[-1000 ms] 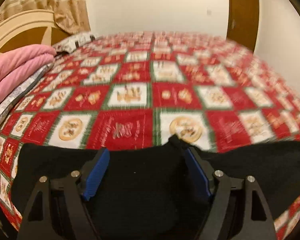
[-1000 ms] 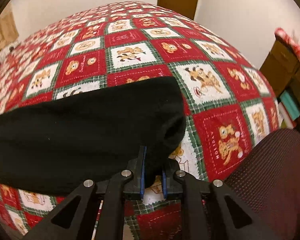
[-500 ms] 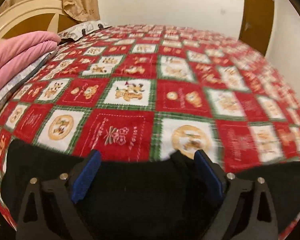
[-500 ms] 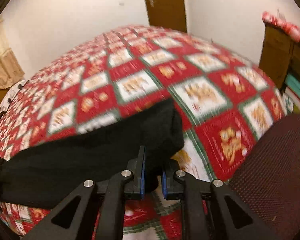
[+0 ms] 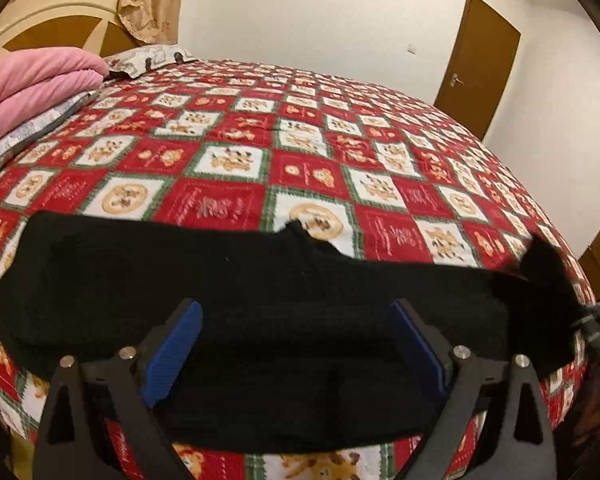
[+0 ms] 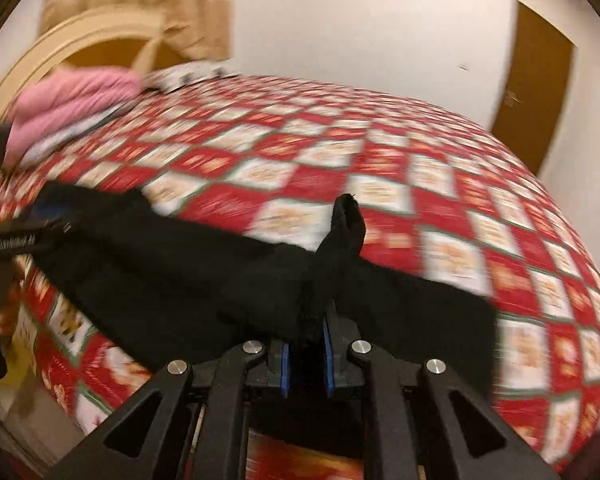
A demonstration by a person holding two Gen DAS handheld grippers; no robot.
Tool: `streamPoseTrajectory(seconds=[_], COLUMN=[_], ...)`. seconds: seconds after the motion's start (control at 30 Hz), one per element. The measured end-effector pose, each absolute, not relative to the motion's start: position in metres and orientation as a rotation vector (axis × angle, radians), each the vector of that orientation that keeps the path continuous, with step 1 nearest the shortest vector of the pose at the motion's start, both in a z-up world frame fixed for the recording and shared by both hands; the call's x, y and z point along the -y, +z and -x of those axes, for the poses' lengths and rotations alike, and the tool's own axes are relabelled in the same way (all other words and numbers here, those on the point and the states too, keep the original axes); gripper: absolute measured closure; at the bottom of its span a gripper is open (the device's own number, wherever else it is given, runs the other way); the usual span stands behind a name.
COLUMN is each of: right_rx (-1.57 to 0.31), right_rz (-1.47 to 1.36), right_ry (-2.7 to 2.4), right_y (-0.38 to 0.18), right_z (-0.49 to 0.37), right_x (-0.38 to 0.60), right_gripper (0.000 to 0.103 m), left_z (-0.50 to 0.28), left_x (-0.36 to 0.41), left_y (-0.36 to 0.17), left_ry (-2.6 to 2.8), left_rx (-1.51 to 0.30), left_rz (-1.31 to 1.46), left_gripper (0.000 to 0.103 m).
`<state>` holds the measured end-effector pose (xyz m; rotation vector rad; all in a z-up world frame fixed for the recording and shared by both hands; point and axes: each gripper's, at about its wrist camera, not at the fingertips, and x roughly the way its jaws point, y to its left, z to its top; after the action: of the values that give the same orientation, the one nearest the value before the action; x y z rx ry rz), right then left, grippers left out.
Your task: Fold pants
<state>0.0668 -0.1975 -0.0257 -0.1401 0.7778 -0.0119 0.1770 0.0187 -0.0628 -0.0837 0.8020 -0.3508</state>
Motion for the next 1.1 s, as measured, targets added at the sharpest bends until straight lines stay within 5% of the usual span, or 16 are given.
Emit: streamPoseTrajectory(seconds=[0.4, 0.7, 0.9, 1.0, 1.1], right_rx=[-0.718, -0.505, -0.64, -0.739, -0.708], right_rz=[0.336, -0.006, 0.146, 0.251, 0.349], right_ry=[-0.066, -0.102, 0.064, 0.039, 0.041], right_y=[-0.074, -0.003, -0.044, -0.076, -0.074], right_z=[-0.062, -0.05, -0.064, -0.07, -0.063], right_x=[0.132, 0.18, 0.126, 0.104, 0.091], right_gripper=[0.087, 0.09, 0.088, 0.077, 0.039], left_z=[-0.166, -0.166, -0.168, -0.167, -0.168], left_x=[-0.018, -0.024, -0.03, -0.033, -0.036], left_y=[-0.082, -0.078, -0.077, -0.077, -0.077], left_ry=[-0.379, -0.371, -0.358, -0.35, -0.344], left_rx=[-0.828, -0.817, -0.812, -0.814, -0.812], left_rz=[0.072, 0.099, 0.122, 0.11, 0.112], left_gripper=[0.006, 0.006, 0.006, 0.006, 0.006])
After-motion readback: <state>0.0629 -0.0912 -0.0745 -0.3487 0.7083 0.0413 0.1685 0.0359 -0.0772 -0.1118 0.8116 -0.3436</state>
